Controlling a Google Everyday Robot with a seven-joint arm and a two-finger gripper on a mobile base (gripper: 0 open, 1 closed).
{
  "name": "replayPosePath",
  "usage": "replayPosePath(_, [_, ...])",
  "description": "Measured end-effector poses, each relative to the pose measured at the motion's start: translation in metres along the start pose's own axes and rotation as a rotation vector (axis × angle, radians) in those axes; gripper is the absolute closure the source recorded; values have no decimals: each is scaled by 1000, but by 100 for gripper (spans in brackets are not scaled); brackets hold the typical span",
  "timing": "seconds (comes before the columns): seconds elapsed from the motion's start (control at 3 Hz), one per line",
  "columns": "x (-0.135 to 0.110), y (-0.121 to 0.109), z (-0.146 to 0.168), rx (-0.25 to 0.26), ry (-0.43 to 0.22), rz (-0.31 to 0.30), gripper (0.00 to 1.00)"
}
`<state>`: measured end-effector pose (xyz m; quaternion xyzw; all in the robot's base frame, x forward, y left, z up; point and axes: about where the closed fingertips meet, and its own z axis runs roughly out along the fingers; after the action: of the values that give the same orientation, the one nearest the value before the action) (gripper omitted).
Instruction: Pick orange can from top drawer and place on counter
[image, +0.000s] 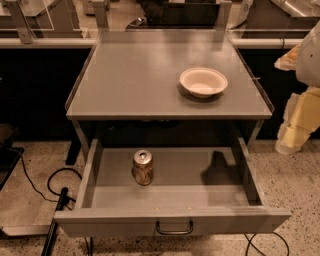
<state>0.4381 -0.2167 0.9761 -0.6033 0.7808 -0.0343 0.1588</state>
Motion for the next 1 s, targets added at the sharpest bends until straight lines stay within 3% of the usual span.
replayPosePath(0.67, [-3,4,5,0,-20,5,0])
replayPosePath(1.0, [-21,16,24,-29,-62,-23,0])
